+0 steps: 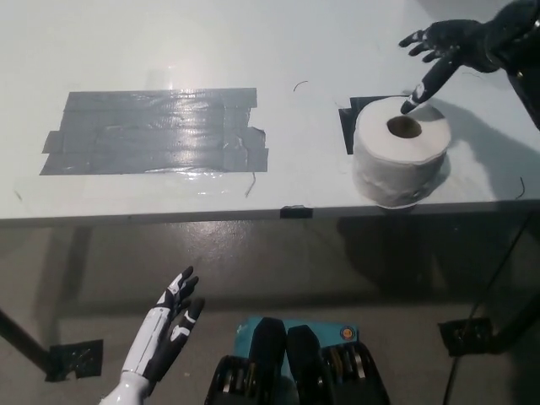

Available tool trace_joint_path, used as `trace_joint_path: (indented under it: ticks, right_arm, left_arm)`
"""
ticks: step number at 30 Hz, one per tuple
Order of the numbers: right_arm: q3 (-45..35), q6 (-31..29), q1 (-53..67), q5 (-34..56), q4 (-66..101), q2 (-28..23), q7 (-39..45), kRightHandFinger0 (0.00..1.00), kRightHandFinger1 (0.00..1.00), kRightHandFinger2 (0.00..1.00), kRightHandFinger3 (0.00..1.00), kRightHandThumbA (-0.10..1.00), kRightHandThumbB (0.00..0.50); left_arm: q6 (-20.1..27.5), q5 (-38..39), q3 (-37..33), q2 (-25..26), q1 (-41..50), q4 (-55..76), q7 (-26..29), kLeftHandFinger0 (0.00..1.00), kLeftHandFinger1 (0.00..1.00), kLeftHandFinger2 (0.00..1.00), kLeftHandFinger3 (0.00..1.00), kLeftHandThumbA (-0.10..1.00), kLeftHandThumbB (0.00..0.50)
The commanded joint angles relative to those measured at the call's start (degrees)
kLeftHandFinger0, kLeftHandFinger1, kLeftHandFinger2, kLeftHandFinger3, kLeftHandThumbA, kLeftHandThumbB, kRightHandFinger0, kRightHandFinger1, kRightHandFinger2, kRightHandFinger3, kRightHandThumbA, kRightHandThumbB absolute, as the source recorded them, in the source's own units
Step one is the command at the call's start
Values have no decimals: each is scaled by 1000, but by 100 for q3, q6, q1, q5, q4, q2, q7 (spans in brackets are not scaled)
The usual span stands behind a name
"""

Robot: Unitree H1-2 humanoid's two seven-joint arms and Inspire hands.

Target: A toilet paper roll is kept on the black spot on the desk infront of the robot and the robot inserts its right thumb into the hole in the centre to grab the roll. Then it passes the roll to a person.

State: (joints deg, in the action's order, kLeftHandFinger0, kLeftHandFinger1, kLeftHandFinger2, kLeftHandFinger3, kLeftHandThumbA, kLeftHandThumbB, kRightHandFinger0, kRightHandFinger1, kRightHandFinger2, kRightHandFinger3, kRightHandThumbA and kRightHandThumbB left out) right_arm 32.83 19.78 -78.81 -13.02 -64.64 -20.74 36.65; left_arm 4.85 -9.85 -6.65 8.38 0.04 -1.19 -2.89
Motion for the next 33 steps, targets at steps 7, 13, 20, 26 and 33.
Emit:
trace_joint_path:
  ticks: [7,13,20,26,33]
  right_arm:
    - [50,-864,-714,-351,-602,143,777,1000,1000,1000,1000,1000,376]
    - [-82,-618,-643,-406,-599,166,678,1000,1000,1000,1000,973,458]
    - [36,-496,-592,-708,-656,159,516,1000,1000,1000,1000,990,459]
    - [36,-571,-548,-863,-656,135,363,1000,1000,1000,1000,1000,421]
    - [-14,-735,-507,-938,-733,173,226,1000,1000,1000,1000,1000,426]
  left_arm:
    - [-45,-11,30,76,-166,247,-127,1000,1000,1000,1000,904,70]
    - [-89,-35,33,81,-195,303,-156,1000,1000,1000,1000,905,69]
    - [-71,-35,26,83,-192,311,-166,1000,1000,1000,1000,899,57]
    - [-28,-41,28,80,-197,263,-150,1000,1000,1000,1000,896,66]
    - [-110,-32,11,82,-187,322,-190,1000,1000,1000,1000,903,70]
